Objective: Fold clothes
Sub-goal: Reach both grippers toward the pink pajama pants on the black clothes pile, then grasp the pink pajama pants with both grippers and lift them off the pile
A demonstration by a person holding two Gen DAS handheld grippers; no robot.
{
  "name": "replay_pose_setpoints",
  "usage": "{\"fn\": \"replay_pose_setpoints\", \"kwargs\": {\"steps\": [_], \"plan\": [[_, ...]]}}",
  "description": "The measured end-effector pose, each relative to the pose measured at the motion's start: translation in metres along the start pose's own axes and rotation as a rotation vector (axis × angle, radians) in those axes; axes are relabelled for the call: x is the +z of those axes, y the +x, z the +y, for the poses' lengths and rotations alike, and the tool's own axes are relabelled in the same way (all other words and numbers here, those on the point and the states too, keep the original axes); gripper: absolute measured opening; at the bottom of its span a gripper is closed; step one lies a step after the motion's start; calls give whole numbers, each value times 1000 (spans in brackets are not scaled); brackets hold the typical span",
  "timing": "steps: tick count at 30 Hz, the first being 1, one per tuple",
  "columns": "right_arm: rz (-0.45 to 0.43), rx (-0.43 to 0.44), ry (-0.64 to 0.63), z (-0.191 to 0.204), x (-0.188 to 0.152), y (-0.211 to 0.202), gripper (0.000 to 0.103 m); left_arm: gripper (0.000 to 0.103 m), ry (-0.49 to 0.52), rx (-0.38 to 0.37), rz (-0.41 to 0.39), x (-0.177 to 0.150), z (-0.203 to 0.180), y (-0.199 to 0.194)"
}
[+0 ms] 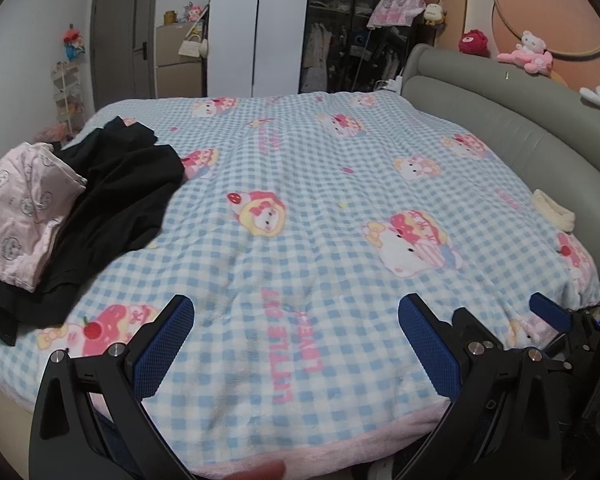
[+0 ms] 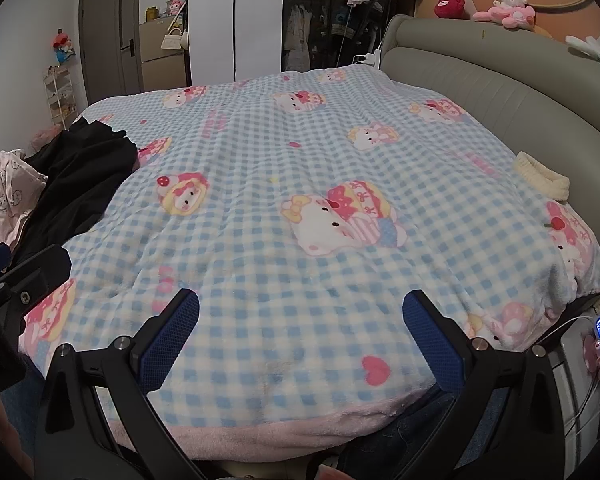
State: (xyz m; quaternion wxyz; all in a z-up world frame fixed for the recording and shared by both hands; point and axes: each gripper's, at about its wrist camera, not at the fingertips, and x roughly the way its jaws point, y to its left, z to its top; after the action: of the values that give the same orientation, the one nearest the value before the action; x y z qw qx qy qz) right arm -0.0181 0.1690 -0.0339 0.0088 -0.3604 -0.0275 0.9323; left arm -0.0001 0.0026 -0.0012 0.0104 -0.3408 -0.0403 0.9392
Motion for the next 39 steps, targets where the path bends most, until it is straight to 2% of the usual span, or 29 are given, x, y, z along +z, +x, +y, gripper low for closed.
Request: {"fn": "replay_pose_setpoints", "kwargs": {"steps": [5,7,10,13,15,18,22,27,29,31,34,36,39], "plan": [[5,6,-14,1,-1,-5,103,103,47,19,2,-6,-14,6],[8,39,-36,5,-1,-1,103,103,2,-29,14,-11,-8,10],[14,81,-100,17,2,3,103,103,-22,-65,26,-11,10,14],[20,52,-224,47,13,14,103,103,-53,-32,14,-4,38,10],[41,63,-292,73,25,26,103,103,-81,-9,5,-1,59,7],[65,183,-340,118,46,36,103,103,-166,45,-8,-1,111,1],[40,361,-388,195,75,37,103,103,-307,177,-28,-6,188,-3],[14,481,-514,313,88,51,101,101,-469,324,-34,-23,278,1],[42,509,-565,358,85,64,95,97,-529,364,-30,-29,314,3],[84,543,-602,400,79,78,92,86,-608,386,-25,-37,352,9],[202,621,-597,451,67,107,86,67,-712,404,5,-53,398,28],[259,663,-602,482,55,122,82,65,-763,357,30,-65,420,43],[308,716,-626,508,39,132,75,65,-755,284,43,-74,428,66]]}}
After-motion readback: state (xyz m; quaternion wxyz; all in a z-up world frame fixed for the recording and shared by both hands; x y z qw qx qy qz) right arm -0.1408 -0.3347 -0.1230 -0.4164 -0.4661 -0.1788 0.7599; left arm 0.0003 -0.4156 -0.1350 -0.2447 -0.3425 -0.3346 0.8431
